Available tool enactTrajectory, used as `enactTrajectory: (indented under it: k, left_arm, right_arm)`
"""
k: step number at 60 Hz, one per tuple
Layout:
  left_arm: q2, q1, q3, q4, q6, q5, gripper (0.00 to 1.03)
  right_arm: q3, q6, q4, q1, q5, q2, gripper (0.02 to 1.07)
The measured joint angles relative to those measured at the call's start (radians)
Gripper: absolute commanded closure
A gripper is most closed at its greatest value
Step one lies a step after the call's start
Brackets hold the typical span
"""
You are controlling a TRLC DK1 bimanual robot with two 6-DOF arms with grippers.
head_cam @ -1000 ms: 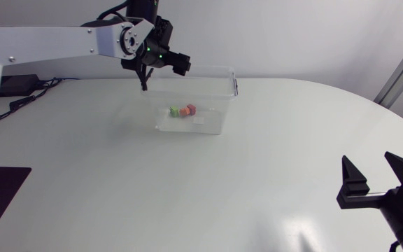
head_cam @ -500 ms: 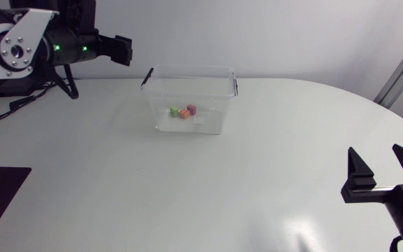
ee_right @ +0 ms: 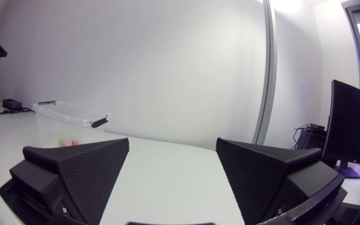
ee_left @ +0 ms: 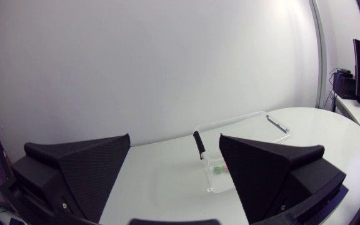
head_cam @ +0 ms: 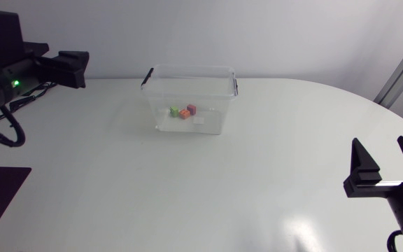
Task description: Place the duplo bricks in the container
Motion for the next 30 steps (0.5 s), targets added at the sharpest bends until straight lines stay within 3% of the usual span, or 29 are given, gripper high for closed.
enactTrajectory:
  k: [30]
  left_arm:
    - [-0.505, 0.060, -0.375, -0.020, -0.053, 0.015, 0.06]
  right_arm:
    - [-0.023, 0.013, 0.026, -0.001, -0.009, 0.000, 0.06]
